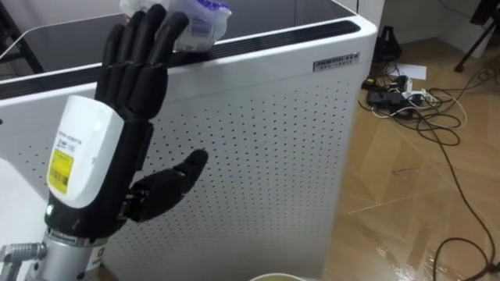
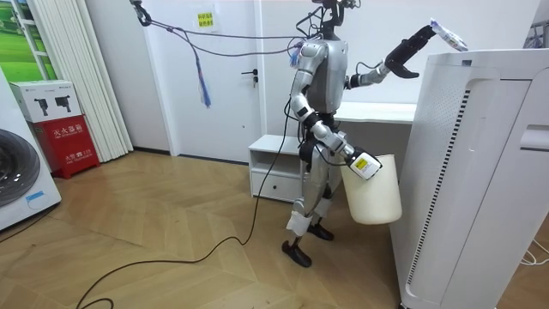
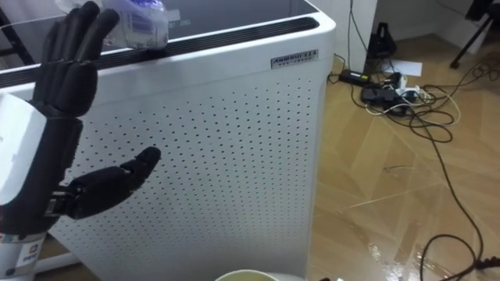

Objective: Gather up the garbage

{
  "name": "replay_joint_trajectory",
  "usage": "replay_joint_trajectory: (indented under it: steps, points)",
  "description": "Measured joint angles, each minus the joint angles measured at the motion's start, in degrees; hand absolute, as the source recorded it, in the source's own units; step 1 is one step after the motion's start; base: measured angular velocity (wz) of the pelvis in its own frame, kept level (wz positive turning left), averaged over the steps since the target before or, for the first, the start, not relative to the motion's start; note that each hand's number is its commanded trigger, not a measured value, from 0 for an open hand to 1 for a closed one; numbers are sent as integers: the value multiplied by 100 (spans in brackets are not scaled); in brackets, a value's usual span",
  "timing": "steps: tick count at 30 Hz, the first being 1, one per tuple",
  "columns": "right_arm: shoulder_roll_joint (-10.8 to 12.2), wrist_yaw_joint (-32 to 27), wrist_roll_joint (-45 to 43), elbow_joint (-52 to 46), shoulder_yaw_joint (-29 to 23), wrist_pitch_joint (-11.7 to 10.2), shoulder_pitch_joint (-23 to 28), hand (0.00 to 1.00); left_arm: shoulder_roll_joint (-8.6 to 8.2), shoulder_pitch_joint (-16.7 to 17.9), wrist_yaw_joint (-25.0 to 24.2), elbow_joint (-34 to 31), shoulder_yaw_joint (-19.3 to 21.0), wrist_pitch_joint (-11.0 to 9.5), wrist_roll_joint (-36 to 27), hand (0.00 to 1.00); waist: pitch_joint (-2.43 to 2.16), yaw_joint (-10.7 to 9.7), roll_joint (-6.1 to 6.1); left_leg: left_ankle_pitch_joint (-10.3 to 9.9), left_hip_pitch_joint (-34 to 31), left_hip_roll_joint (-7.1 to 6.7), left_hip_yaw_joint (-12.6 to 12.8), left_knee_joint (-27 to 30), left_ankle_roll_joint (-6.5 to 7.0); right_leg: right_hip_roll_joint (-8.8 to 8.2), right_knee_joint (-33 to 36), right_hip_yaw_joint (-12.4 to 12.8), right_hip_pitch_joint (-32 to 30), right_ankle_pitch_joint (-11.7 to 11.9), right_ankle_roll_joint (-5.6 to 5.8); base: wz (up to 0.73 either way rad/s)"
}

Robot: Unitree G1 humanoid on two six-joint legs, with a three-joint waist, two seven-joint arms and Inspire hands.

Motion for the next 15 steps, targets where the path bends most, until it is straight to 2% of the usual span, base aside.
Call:
replay_joint_trajectory:
  steps: [7, 12, 15]
  points:
    - [0, 62, -55, 1, 1, 8, 30, 100, 7, 0, 3, 5, 167, 44, 145, 0, -15, -3, 2, 2, -19, -7, -13, 21, -3, -6, 8, -132, -4, 0, 0, 0]
    - [0, 53, -77, -2, 1, 47, 89, 100, 11, -1, 58, 2, 173, 135, 344, 0, -80, 6, 35, 2, -8, -3, -14, 20, -3, -19, 7, -146, 4, 0, 0, 0]
    - [6, 52, -87, -2, 1, 47, 134, 100, 12, -1, 62, 0, 173, 167, 413, 0, -90, 4, 47, 5, 10, -1, -14, 20, 2, -22, 6, -145, 21, 0, 0, 0]
